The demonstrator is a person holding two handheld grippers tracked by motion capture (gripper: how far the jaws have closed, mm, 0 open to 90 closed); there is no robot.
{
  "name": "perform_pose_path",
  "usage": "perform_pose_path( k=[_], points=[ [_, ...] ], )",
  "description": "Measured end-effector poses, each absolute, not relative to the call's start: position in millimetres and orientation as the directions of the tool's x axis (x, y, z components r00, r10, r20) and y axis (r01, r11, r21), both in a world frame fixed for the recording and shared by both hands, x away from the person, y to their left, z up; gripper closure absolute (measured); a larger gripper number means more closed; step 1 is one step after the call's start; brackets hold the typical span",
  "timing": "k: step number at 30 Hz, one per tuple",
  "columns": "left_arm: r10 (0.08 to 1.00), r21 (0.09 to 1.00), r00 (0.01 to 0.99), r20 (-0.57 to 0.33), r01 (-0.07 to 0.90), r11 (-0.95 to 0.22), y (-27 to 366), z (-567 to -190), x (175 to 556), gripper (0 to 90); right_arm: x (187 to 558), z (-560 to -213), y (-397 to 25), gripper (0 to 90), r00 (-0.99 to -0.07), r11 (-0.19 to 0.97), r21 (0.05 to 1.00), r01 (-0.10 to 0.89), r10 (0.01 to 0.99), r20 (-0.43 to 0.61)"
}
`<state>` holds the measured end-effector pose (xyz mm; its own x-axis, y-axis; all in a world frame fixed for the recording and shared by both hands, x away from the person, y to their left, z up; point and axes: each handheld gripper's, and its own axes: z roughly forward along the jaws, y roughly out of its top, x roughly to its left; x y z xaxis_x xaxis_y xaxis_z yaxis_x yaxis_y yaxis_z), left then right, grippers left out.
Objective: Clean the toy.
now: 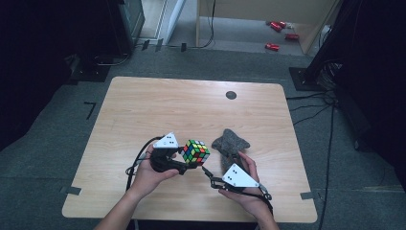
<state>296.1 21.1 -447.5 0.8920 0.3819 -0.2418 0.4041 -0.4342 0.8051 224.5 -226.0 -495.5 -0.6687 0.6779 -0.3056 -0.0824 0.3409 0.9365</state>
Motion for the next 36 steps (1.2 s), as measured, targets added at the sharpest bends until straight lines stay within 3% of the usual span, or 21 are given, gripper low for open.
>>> perform_pose_path(
  k=[16, 24, 36],
  points=[
    [0.337, 0.777, 0.888, -0.313, 0.443, -0.447, 17.9, -447.4, 298.3, 35.0, 220.9, -500.0, -213.7, 20.8, -0.653, 0.400, 0.898, -0.182, 0.634, -0.414],
    [0.331, 0.765, 0.881, -0.337, 0.462, -0.448, 16.3, -447.0, 297.8, 34.9, 218.6, -501.0, -211.9, 28.4, -0.649, 0.417, 0.883, -0.216, 0.614, -0.449],
    [0.335, 0.700, 0.834, -0.439, 0.551, -0.454, 16.1, -454.6, 303.8, 34.8, 215.4, -504.0, -206.4, 31.8, -0.627, 0.468, 0.848, -0.250, 0.589, -0.510]
  ],
)
